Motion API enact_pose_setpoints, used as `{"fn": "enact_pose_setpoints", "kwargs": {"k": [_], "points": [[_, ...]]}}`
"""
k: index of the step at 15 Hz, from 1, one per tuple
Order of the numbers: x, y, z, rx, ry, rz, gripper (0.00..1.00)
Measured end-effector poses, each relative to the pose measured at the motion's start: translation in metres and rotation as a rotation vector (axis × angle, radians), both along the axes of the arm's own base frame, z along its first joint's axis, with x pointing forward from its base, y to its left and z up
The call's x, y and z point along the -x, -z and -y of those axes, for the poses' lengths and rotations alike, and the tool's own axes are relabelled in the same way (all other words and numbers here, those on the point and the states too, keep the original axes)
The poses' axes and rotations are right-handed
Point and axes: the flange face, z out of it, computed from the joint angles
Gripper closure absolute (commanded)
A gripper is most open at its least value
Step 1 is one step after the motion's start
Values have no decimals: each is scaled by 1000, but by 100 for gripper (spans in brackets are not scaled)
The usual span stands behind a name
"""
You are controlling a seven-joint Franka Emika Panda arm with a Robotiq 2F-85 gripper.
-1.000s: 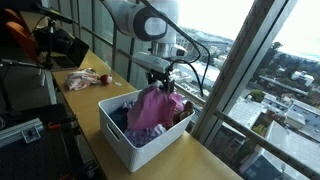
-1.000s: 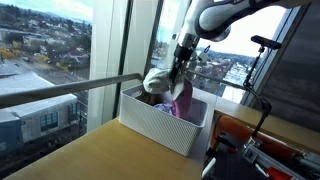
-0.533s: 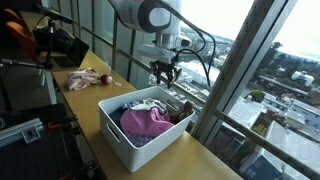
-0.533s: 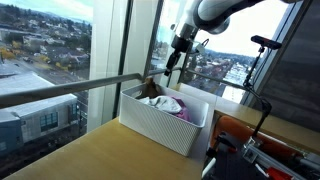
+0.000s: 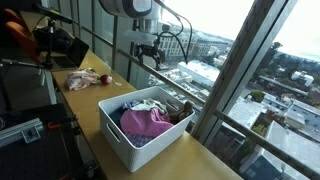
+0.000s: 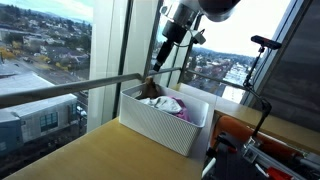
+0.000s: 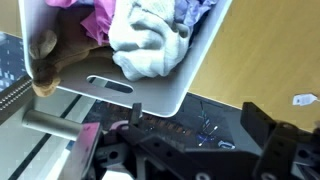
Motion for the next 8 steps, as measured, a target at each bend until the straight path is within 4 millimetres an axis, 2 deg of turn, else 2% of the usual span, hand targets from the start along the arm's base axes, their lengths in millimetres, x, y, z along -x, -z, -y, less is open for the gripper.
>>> {"fn": "enact_pose_setpoints", "kwargs": {"k": [4, 8], "points": [[34, 6, -91, -17, -90, -25, 0], [75, 23, -172, -32, -175, -61, 0]]}}
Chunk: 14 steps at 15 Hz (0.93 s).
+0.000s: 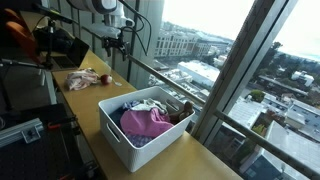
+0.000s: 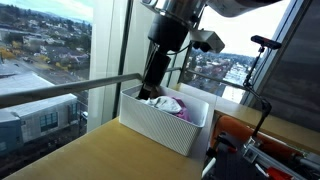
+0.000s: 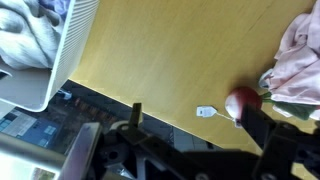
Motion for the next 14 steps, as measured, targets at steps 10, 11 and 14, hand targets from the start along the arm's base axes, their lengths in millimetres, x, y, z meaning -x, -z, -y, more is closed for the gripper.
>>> {"fn": "enact_pose_setpoints", "kwargs": {"k": [10, 11, 14], "points": [[72, 52, -125, 8, -181, -36, 0], [71, 58, -130, 13, -194, -36, 0], [65, 77, -147, 26, -231, -41, 0]]}}
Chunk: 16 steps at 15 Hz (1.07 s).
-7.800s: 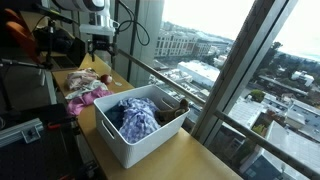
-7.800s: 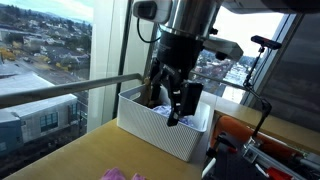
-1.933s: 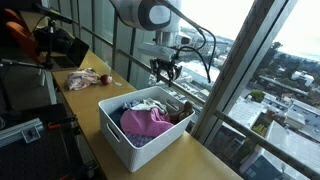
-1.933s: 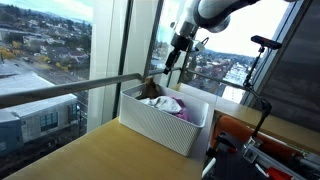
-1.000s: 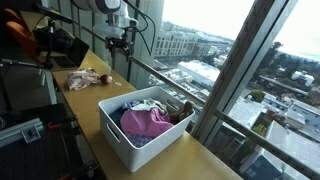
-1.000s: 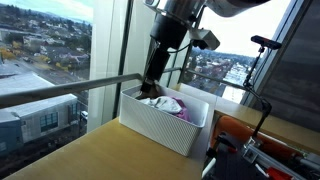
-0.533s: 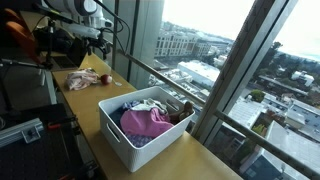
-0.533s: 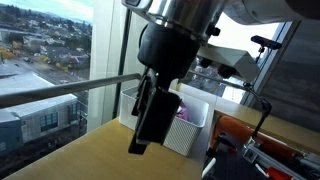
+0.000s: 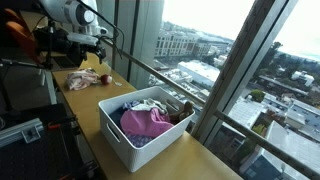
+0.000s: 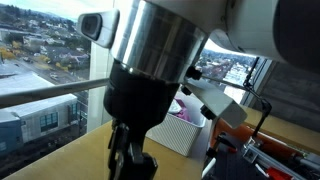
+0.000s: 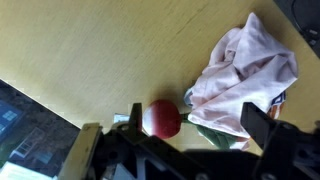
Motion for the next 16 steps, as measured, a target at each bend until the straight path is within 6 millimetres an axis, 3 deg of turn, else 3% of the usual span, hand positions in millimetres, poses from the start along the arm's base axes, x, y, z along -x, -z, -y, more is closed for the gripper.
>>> {"fn": "enact_pose_setpoints", "kwargs": {"k": [12, 16], "points": [[-50, 78, -60, -40, -76, -54, 0], [-50, 102, -78, -24, -105, -91, 0]]}}
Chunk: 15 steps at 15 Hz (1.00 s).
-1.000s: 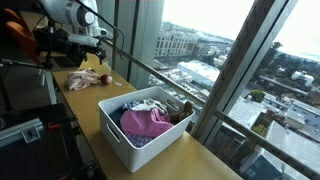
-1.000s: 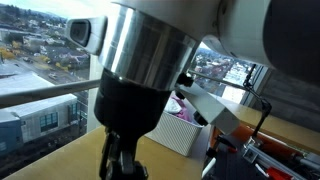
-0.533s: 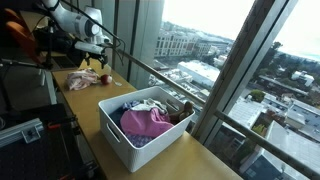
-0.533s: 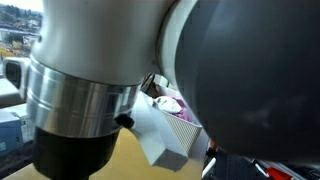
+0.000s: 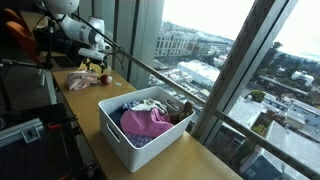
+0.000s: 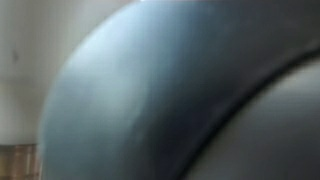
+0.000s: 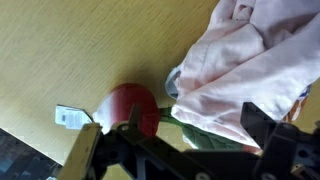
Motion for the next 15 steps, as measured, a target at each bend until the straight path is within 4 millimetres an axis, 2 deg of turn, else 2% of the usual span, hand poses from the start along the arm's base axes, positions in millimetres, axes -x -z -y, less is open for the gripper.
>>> {"fn": "enact_pose_setpoints", "kwargs": {"k": [1, 2, 7, 11, 13, 15], "points": [[3, 7, -5, 8, -7, -12, 0], [5, 15, -9, 14, -13, -24, 20], [8, 54, -15, 45, -18, -77, 58], [-5, 64, -8, 66, -6, -91, 88], [-19, 60, 3, 79, 7, -92, 99], [-36, 56, 19, 91, 22, -90, 100]]}}
